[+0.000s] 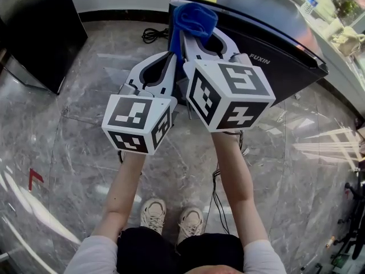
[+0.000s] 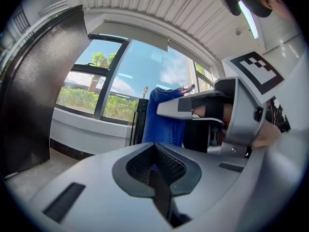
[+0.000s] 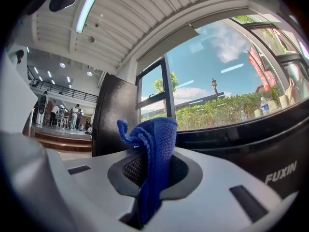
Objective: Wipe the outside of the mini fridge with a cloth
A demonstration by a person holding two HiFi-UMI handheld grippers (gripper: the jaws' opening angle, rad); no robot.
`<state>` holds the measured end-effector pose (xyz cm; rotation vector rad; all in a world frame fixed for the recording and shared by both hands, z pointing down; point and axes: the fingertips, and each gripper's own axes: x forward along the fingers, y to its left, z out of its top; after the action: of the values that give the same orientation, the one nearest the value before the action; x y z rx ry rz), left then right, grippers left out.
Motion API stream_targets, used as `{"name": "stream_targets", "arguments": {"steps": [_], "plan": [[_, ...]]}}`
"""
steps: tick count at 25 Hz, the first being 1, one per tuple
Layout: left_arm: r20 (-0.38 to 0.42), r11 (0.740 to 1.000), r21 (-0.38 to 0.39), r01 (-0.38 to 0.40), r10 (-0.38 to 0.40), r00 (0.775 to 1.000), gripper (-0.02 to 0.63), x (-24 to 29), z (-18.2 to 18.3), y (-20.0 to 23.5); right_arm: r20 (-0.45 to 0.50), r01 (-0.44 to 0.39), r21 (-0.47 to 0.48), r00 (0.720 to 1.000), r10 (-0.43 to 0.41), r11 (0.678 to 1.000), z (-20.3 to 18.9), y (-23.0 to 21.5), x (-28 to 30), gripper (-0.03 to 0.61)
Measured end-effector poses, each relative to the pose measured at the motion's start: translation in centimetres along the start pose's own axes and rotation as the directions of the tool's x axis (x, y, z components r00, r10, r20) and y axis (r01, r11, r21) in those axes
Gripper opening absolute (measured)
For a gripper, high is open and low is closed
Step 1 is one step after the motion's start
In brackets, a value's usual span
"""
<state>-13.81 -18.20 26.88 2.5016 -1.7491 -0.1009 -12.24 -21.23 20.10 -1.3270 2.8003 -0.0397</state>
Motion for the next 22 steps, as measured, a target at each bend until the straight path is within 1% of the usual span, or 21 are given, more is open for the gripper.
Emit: {"name": "stream_targets", "arguments": {"steps": [8, 14, 22], "plan": [[-0.016, 1.000, -0.007, 0.024, -0.024, 1.000, 0.005, 0.5, -0.8, -1.5, 0.000, 0.046, 0.003, 0.999, -0.046, 0.999, -0.1, -2.8, -2.5, 0.052], [-0.022, 0.998, -0.006, 0.066, -0.066, 0.998, 0.005, 1.3, -1.3, -3.8, -0.002, 0.092, -0.004, 0.996, -0.092, 0.996, -0.1, -5.3, -4.7, 0.052], [-0.041, 0.990, -0.019, 0.140, -0.141, 0.989, 0.005, 3.1, -2.6, -7.7, 0.009, 0.203, 0.002, 0.979, -0.203, 0.979, 0.3, -10.9, -9.5, 0.052]]}}
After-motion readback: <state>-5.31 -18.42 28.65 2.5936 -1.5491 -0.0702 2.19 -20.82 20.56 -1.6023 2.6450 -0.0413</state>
